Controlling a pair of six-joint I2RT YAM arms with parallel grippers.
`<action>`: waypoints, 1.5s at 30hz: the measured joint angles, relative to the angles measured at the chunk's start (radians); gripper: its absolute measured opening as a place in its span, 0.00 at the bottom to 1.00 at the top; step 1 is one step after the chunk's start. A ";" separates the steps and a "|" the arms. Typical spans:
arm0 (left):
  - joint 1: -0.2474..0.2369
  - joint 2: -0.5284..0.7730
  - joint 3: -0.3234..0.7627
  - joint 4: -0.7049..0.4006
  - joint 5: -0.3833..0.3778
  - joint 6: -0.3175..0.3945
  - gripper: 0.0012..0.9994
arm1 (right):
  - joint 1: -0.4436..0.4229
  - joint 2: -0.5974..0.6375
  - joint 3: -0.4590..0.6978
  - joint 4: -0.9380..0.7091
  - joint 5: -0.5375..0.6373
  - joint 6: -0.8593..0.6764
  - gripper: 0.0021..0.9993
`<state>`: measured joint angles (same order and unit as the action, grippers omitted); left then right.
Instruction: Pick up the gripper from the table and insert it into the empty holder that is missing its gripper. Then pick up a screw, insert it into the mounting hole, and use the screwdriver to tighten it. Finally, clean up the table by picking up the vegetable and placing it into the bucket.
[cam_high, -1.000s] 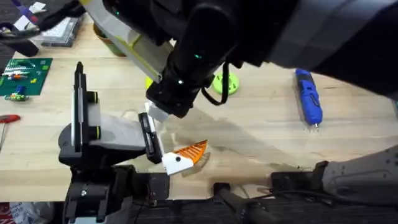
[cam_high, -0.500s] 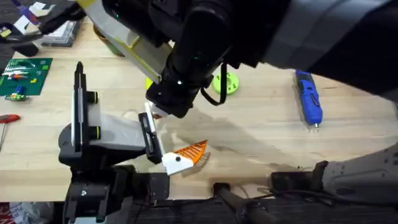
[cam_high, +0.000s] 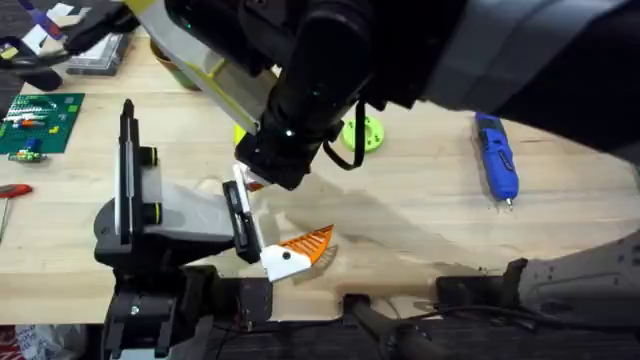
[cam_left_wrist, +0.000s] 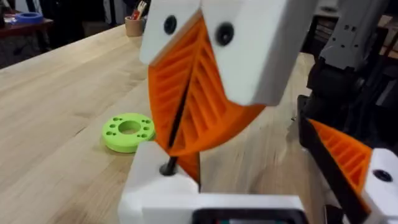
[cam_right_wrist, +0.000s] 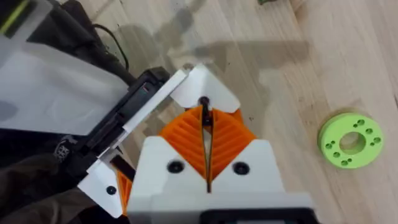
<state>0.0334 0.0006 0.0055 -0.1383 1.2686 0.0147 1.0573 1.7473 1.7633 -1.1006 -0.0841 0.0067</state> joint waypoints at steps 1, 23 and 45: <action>0.000 0.000 0.000 0.000 0.000 0.000 0.99 | 0.000 0.000 0.001 -0.003 0.000 0.000 0.00; 0.000 0.000 0.000 0.000 0.000 0.000 0.99 | 0.000 0.000 0.057 -0.069 0.009 -0.017 0.00; 0.000 0.000 0.000 0.000 0.000 0.000 0.99 | 0.008 0.225 0.422 -0.336 0.059 -0.143 0.00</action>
<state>0.0334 0.0006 0.0055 -0.1383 1.2685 0.0147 1.0648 1.9723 2.1855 -1.4368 -0.0250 -0.1367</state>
